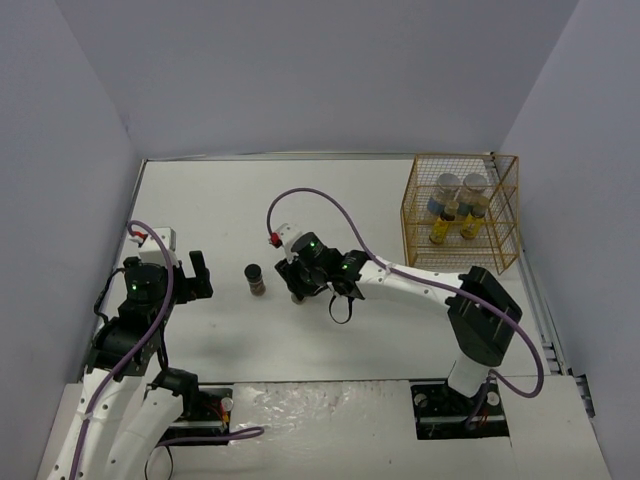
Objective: Organize the condiment bottles
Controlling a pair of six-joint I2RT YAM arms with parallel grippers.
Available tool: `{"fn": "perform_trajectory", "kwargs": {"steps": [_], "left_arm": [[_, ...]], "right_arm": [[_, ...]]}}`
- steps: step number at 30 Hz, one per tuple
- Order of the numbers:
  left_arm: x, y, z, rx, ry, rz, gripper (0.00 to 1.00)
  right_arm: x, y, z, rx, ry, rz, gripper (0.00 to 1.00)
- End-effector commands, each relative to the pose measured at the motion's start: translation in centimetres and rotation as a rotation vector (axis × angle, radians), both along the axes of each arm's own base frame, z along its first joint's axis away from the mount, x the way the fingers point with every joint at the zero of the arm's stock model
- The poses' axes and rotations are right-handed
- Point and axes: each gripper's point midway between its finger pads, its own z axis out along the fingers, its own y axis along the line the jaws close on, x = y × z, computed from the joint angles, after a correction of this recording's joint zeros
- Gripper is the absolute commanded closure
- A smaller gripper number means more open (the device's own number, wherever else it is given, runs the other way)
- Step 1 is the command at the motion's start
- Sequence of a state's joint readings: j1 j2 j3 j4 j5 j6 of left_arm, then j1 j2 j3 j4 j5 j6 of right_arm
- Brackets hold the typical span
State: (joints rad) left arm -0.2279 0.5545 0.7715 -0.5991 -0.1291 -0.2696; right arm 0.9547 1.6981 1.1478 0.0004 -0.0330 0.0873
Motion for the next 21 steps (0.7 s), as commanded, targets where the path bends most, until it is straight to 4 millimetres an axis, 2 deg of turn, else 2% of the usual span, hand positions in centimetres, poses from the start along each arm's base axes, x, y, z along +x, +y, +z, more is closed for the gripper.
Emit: {"fn": "perform_trajectory", "kwargs": {"steps": [1,6,10,13,16,18,19,21], "left_arm": [[1.2,-0.2,1.9,-0.011,-0.072,-0.004,0.03],[1.2,-0.3,1.9,-0.014,-0.072,-0.008,0.03],[1.3,-0.4,1.9,-0.015,-0.069,-0.010,0.03],[1.3,-0.4,1.9,-0.014,-0.070,-0.011,0.03],[1.3,-0.4,2.0,-0.016,-0.073,-0.010,0.03],[1.2,-0.4,2.0,-0.017,-0.074,-0.010,0.03],[1.2,-0.4,2.0,-0.017,-0.076,-0.010,0.03],[1.2,-0.4,2.1,-0.018,-0.077,-0.013,0.03]], "right_arm": [[4.3,-6.0,6.9,0.115,-0.100,-0.269,0.91],[6.1,-16.2,10.4,0.098,-0.153,-0.615,0.95],[6.8,-23.0,12.1,0.128,-0.161,-0.830,0.96],[6.8,-26.8,13.1,0.129,-0.178,-0.936,0.96],[7.0,-31.5,13.4,0.105,-0.182,-1.065,0.98],[7.0,-33.3,13.5,0.111,-0.175,-1.111,1.00],[7.0,-35.2,13.6,0.114,-0.179,-1.163,1.00],[6.9,-37.5,14.0,0.124,-0.189,-1.228,1.00]]}}
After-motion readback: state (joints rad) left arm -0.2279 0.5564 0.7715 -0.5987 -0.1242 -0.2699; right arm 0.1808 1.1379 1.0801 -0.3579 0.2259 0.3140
